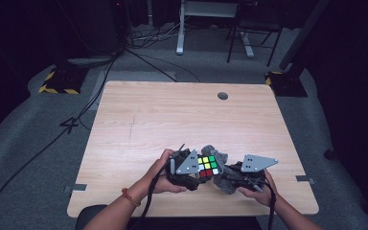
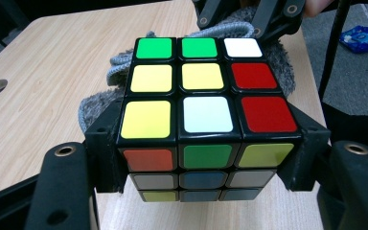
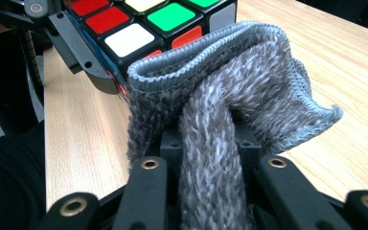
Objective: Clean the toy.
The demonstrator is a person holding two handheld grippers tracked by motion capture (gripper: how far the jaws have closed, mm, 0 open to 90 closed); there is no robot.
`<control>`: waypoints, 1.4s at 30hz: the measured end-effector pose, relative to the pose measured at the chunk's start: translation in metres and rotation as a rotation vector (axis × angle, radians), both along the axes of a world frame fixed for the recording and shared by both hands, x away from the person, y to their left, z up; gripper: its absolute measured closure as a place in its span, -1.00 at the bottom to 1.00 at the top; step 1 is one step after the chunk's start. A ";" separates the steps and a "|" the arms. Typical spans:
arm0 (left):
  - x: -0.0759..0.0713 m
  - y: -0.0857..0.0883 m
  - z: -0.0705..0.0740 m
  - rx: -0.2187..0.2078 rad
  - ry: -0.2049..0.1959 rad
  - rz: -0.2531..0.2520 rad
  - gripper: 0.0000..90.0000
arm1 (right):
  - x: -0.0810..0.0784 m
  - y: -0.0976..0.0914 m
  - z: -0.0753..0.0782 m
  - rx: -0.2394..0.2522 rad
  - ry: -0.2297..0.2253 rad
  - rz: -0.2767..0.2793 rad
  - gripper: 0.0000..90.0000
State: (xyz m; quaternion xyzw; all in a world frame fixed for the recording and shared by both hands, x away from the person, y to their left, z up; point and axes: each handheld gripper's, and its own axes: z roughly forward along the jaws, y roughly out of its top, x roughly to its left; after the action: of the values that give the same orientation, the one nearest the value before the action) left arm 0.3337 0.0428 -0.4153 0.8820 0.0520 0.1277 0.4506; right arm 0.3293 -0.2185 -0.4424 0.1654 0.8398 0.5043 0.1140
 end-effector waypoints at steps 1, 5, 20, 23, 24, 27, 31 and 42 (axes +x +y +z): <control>0.001 0.001 0.000 -0.003 0.005 0.003 -0.26 | -0.001 -0.001 0.001 0.010 -0.006 0.001 0.64; 0.002 0.000 -0.003 0.005 0.017 0.007 -0.27 | -0.007 -0.003 0.009 0.043 -0.052 0.007 0.64; 0.002 -0.016 -0.019 0.139 0.005 0.035 -0.27 | -0.016 0.007 0.019 0.041 -0.116 0.039 0.64; 0.002 -0.013 -0.017 0.127 0.001 0.033 -0.26 | -0.015 0.006 0.018 0.029 -0.111 0.027 0.64; 0.002 -0.012 -0.016 0.121 0.000 0.030 -0.26 | -0.014 0.005 0.017 0.023 -0.111 0.022 0.64; 0.000 -0.008 -0.011 0.092 -0.006 0.027 -0.26 | -0.009 0.001 0.010 -0.027 -0.096 -0.002 0.64; 0.000 -0.004 -0.006 0.057 -0.010 0.018 -0.26 | 0.002 -0.005 -0.004 -0.046 -0.022 -0.009 0.64; 0.001 0.000 -0.003 -0.019 0.000 0.009 -0.27 | 0.006 -0.004 -0.007 -0.002 0.059 0.032 0.64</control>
State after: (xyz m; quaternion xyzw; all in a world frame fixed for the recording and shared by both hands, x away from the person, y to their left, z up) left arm 0.3343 0.0427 -0.4181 0.8774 0.0575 0.1291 0.4584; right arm 0.3349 -0.2229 -0.4499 0.1666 0.8459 0.5000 0.0813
